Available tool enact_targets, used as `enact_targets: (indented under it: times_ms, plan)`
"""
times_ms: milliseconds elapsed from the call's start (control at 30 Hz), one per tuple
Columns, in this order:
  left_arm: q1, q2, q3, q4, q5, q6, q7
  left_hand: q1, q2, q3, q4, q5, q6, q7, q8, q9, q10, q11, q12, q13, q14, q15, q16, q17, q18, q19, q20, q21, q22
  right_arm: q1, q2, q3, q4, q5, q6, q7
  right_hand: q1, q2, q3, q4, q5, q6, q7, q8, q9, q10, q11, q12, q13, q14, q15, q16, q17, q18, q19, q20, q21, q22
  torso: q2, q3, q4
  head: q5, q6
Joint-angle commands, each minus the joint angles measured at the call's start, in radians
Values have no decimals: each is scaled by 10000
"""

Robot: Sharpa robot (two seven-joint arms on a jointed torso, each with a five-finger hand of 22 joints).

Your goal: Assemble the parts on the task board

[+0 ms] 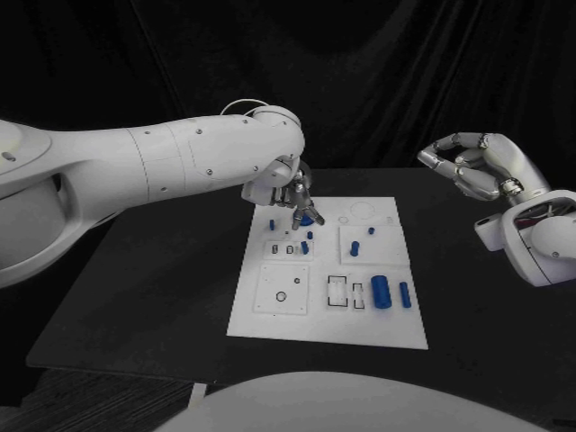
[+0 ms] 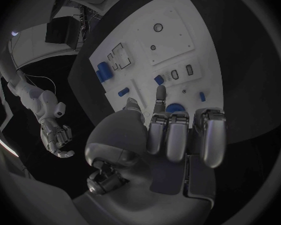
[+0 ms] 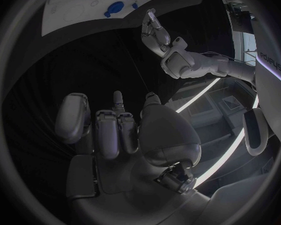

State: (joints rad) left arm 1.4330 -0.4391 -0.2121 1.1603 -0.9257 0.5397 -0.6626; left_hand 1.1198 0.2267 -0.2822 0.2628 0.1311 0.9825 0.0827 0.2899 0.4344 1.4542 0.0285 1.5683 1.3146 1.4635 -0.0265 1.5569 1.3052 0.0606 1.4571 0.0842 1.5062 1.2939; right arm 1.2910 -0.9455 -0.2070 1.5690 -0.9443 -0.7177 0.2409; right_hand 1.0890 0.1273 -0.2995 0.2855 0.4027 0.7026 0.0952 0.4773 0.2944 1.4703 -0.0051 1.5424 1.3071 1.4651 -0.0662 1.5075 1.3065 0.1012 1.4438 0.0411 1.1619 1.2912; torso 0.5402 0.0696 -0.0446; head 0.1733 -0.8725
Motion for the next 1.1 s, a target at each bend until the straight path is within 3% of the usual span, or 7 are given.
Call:
enact_targets:
  times_ms: [33,233,367,533,800,1100]
  plan:
    - [-97,105,9,-187,341,402,-537,-136,-53,343,35,-50,60,93,-208,-165,1166,-57,25,2562,1073,19,139,2656,-408,542,31,215,2344,17,-1,10,22,-111,-193,-313,227,127,-191,36,216,87,-8,102,-123,824,53,108,2340,890,9,188,1822,-231,90,18,214,1770,-27,-10,-9,78,-2]
    - [-279,285,9,-456,365,505,-662,-167,-84,417,21,-47,151,102,-404,-287,1166,-59,25,2562,1073,10,139,2656,-408,556,29,213,2345,16,31,10,-15,-112,-168,-345,355,139,-183,28,333,103,-4,99,-149,812,62,96,2318,889,17,187,1818,-230,88,25,218,1769,-37,15,4,224,-2]
    - [-423,297,9,-487,371,505,-677,-161,-99,536,-23,14,314,81,-582,-401,1166,-84,25,2562,1073,-19,139,2656,-389,516,9,163,2303,16,53,10,-25,-112,-136,-366,398,140,-181,27,379,107,-3,99,-158,804,65,88,2304,888,19,187,1816,-229,85,27,213,1767,-54,18,-17,244,-2]
    - [-564,318,9,-534,373,521,-673,-153,-136,619,-60,84,417,64,-718,-481,1166,-109,25,2562,1073,-47,139,2656,-393,538,-19,164,2309,16,74,10,-43,-112,-114,-381,416,140,-180,27,400,110,-2,98,-162,806,66,89,2307,887,21,185,1812,-229,85,28,214,1767,-54,30,4,259,-2]
    - [-668,340,9,-583,374,642,-621,-153,-120,734,-81,117,493,52,-873,-567,1166,-121,25,2562,1073,-68,139,2656,-390,541,-43,148,2300,16,122,10,-110,-112,-63,-406,459,141,-178,26,447,119,-2,99,-171,802,69,86,2302,887,23,184,1810,-227,82,31,209,1765,-60,31,-34,300,-2]
    - [-771,395,9,-710,374,366,-438,-87,-149,889,-168,311,582,39,-1043,-657,1166,-134,25,2562,1073,-88,139,2656,-385,537,-66,121,2285,16,158,10,-160,-112,-27,-431,479,140,-177,25,465,123,-2,100,-174,801,72,85,2299,887,25,184,1810,-229,84,32,218,1767,-63,22,-13,225,-2]
